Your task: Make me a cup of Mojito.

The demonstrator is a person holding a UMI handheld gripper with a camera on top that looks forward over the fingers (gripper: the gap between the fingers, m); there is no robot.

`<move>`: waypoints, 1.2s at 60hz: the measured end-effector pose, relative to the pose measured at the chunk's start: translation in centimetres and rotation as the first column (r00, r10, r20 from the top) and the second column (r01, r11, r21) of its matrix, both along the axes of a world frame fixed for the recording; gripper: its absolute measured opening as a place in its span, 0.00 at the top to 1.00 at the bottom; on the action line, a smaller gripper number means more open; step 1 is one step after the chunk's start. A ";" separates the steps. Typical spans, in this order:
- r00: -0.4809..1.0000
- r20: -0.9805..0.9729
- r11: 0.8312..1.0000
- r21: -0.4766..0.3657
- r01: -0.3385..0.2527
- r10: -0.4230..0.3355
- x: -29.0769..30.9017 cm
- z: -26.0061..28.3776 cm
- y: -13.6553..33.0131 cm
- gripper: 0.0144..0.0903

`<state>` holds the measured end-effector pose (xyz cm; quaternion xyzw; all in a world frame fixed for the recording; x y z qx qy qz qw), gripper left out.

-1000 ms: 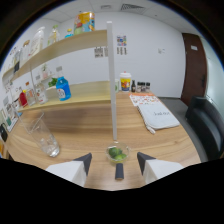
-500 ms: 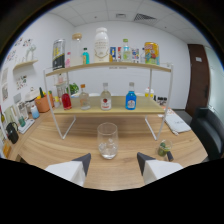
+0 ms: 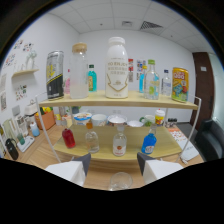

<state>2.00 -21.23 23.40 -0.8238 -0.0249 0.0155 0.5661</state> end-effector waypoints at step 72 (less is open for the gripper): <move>0.983 0.098 0.981 -0.100 0.166 -0.156 10.5 -4.4 0.9 0.74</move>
